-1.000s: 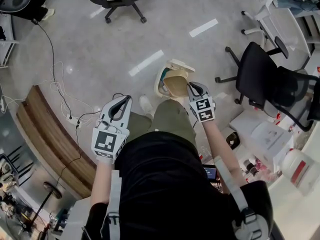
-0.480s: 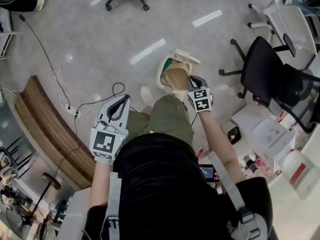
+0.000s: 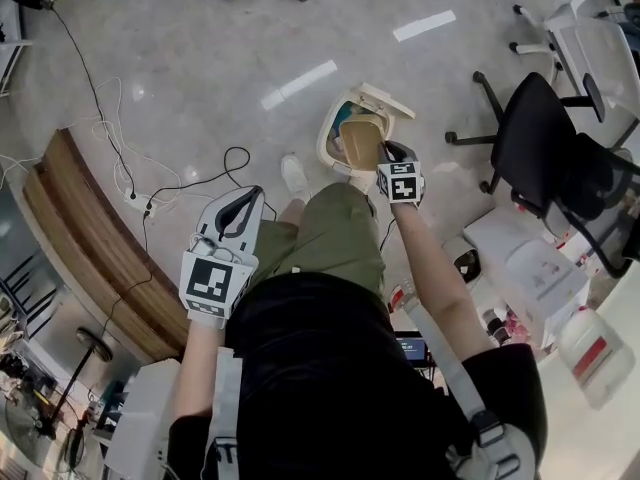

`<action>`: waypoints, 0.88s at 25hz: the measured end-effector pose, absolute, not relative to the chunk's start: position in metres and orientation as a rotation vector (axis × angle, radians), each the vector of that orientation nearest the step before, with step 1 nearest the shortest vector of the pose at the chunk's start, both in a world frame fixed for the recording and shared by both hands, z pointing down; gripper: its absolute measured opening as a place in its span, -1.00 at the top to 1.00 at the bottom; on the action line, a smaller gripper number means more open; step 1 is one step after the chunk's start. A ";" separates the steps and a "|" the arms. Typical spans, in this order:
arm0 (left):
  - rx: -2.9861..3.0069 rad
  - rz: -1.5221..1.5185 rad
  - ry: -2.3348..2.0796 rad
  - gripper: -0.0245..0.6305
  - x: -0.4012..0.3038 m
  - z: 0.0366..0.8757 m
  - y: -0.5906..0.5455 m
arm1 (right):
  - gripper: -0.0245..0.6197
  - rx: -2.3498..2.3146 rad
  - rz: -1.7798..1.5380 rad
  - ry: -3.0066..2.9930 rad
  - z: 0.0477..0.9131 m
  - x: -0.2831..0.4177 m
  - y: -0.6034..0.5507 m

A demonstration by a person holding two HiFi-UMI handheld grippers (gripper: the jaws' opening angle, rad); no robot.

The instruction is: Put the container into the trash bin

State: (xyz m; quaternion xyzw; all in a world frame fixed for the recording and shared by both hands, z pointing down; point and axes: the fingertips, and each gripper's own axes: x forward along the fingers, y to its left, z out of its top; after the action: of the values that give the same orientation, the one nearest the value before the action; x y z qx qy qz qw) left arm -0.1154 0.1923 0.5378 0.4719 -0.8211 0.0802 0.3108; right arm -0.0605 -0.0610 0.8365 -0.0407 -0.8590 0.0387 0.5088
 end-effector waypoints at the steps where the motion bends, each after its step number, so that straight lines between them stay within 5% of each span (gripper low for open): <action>1: 1.240 0.211 -2.163 0.90 -0.114 0.542 0.194 | 0.78 -0.092 0.104 -2.060 0.844 -0.060 -0.060; 22: 1.099 0.155 -2.073 0.90 -0.092 0.614 0.239 | 0.78 0.102 0.228 -1.908 0.963 -0.064 -0.053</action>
State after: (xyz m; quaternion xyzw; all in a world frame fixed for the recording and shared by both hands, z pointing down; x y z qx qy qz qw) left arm -0.0917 0.2391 0.6143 0.4313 -0.8138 0.0609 0.3848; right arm -0.0644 -0.0526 0.9626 0.0434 -0.8135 0.0971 0.5718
